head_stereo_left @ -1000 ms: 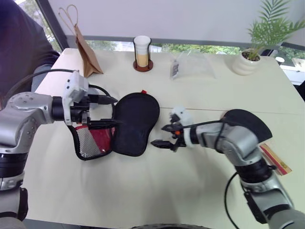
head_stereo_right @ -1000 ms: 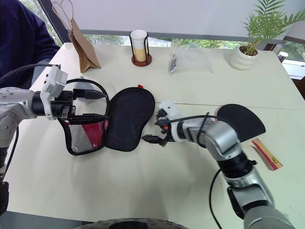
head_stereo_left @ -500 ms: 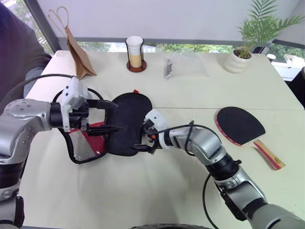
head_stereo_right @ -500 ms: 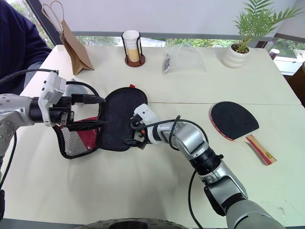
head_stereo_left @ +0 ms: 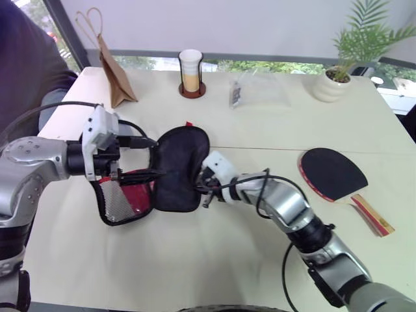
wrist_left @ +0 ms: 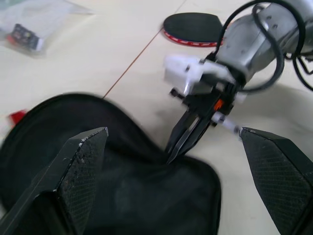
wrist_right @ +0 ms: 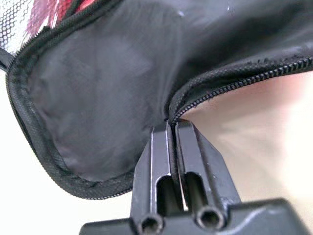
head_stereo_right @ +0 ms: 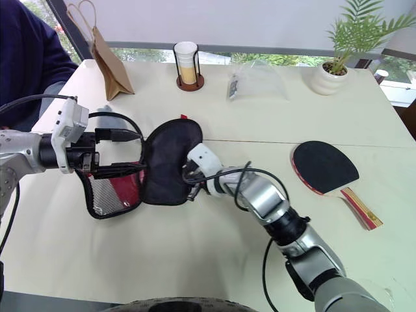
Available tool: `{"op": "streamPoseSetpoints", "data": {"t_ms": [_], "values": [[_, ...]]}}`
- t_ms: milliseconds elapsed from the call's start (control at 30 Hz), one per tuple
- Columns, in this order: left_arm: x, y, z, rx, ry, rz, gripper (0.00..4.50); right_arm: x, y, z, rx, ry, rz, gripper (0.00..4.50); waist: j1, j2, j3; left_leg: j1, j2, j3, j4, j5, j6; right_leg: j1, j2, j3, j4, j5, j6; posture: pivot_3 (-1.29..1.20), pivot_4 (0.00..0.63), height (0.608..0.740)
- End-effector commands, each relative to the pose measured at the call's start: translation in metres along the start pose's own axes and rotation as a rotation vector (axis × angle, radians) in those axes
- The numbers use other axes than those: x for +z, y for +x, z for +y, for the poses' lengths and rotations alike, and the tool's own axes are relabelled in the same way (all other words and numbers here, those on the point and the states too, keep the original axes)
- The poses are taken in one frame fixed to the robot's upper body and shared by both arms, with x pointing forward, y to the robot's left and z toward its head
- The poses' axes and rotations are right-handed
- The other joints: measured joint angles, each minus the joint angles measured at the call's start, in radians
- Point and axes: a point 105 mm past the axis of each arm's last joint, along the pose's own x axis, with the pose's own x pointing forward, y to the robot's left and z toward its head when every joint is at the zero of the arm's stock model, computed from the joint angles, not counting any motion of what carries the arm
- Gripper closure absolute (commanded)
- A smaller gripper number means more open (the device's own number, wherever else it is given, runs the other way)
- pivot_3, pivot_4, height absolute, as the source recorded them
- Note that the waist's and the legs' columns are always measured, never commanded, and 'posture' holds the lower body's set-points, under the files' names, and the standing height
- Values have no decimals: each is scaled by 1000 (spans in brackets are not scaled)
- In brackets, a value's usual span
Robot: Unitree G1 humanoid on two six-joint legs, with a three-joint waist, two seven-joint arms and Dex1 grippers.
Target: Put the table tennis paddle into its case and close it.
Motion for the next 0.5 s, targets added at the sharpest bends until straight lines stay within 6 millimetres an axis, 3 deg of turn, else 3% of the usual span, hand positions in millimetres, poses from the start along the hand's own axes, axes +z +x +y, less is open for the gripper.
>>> {"op": "streamPoseSetpoints", "data": {"t_ms": [33,133,267,500], "values": [[9,2,4,-1,56,-23,0,-12,-48,-10,1,-16,24,4480,7,0,0,0,-1,0,0,-1,2,0,-1,0,0,0,0,0,150,740],[9,6,6,-15,64,-31,0,-28,-85,-17,-1,-42,75,4480,3,0,0,0,-4,-1,1,-3,5,1,-4,0,0,0,0,0,150,740],[8,13,6,-37,73,-43,0,-53,-121,-26,4,-50,155,4480,-4,0,0,0,-4,-1,0,-3,7,1,-3,0,0,0,0,0,150,740],[7,19,6,-61,79,-50,0,-78,-155,-47,-40,-32,230,4480,-5,0,1,0,-2,-1,0,-3,7,1,-2,0,-1,0,0,0,150,740]]}}
